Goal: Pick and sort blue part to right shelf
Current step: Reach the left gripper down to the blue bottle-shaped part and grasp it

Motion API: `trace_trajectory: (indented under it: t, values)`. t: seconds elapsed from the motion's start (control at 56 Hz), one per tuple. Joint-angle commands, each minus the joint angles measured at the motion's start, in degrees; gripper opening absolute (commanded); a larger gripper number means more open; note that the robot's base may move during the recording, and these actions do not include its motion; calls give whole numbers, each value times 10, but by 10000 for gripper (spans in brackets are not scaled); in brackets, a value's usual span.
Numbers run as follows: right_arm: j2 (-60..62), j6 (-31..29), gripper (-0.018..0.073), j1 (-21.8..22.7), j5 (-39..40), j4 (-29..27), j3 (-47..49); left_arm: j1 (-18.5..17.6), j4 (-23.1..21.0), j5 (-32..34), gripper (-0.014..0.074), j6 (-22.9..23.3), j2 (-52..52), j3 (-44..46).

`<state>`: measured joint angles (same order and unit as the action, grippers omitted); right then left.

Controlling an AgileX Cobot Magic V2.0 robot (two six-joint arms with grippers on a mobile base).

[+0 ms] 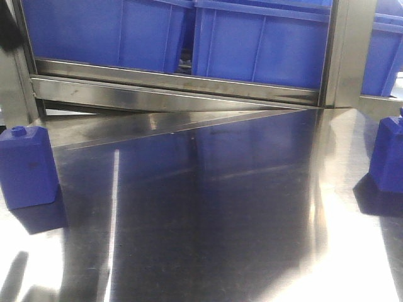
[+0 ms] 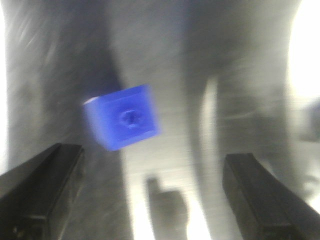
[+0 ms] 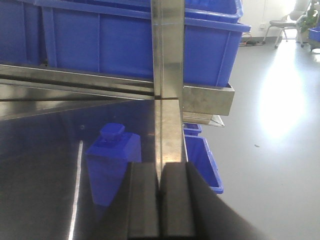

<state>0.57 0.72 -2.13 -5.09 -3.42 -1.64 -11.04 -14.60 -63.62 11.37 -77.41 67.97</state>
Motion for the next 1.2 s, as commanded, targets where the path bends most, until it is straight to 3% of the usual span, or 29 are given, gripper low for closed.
trace_trajectory:
  t: [0.0,0.071,0.214,0.339,0.482,0.66,0.964,1.053,1.178]
  values:
    - [10,-1,49,0,54,-1,4,-22,62,-7,609,78,-20,35]
    - [10,-1,49,0,54,-1,4,-32,61,-1,609,114,-42,44]
    - [10,-1,49,0,54,-1,4,-61,54,15,609,120,-73,50]
    - [10,-1,49,0,51,-2,4,-79,77,16,609,120,-99,50]
    - [10,-1,49,0,51,-2,4,-79,89,24,609,141,-117,50]
    - [10,-1,49,0,51,-2,4,-79,94,49,609,141,-137,50]
    - [10,-1,49,0,51,-2,4,-79,100,36,604,141,-166,50]
    - [10,-1,49,0,51,-2,4,-79,101,31,553,141,-166,50]
    - [10,-1,49,0,51,-2,4,-79,101,25,415,140,-166,50]
